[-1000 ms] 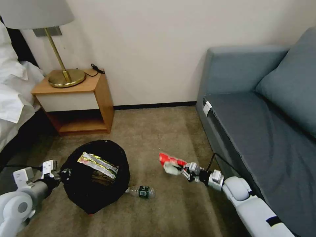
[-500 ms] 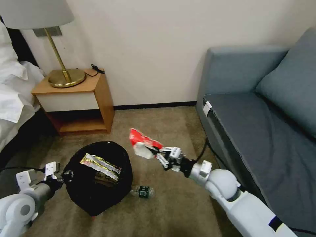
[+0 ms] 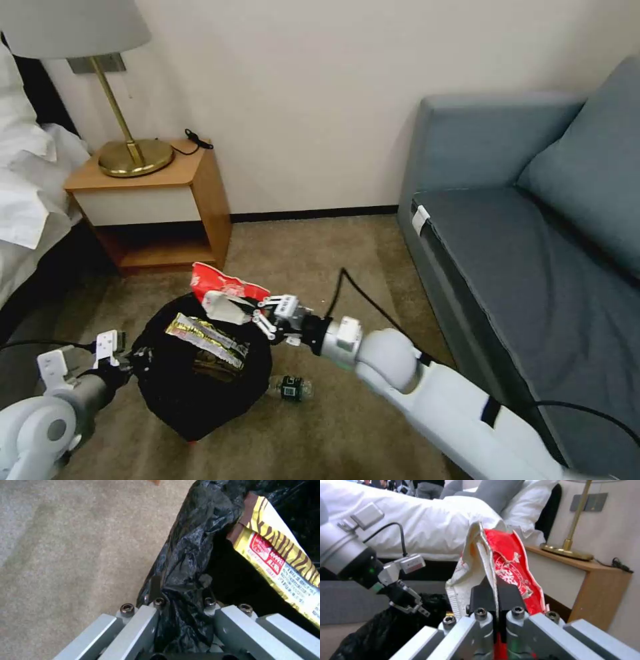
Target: Pick up the trash bin, then pick up the garbage on the floor and place it into the trash bin.
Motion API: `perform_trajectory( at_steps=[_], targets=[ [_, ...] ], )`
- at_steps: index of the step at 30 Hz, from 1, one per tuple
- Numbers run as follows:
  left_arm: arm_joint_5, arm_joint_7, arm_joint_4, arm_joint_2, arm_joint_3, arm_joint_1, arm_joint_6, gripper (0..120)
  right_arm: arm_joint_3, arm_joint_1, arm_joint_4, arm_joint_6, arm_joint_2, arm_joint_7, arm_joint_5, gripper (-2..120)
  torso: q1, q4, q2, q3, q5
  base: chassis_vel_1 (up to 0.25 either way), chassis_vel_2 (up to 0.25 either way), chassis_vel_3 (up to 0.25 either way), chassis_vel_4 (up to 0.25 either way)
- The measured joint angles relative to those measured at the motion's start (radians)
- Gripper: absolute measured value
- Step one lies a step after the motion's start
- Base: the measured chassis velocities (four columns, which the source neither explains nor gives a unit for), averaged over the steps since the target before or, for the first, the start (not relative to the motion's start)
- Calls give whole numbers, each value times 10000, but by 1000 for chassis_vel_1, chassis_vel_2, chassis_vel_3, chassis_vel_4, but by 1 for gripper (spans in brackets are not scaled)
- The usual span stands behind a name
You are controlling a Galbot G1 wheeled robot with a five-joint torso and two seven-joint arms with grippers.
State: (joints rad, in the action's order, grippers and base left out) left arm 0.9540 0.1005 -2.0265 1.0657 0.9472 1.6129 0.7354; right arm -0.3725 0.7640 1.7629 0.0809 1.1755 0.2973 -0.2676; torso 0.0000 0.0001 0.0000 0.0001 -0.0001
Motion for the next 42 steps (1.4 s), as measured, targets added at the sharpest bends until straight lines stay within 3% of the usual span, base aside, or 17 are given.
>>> perform_trajectory(
  at_steps=[17, 24, 42],
  targets=[
    [3, -12, 11, 6, -15, -32, 0, 4, -682, -46, -308, -145, 711, -401, 455, 0, 0, 0, 0, 0, 1, 0, 0, 0, 0],
    [10, -12, 11, 2, -23, -45, 0, 4, -728, 117, -376, -198, 718, -452, 643, 20, 0, 0, 0, -1, 0, 0, 0, 0, 0],
    [112, -28, 312, -191, 105, -215, 0, 4, 225, 1087, -51, -123, 353, -318, 708, 88, 0, -1, 0, -1, 2, 0, 0, 0, 0]
  ],
)
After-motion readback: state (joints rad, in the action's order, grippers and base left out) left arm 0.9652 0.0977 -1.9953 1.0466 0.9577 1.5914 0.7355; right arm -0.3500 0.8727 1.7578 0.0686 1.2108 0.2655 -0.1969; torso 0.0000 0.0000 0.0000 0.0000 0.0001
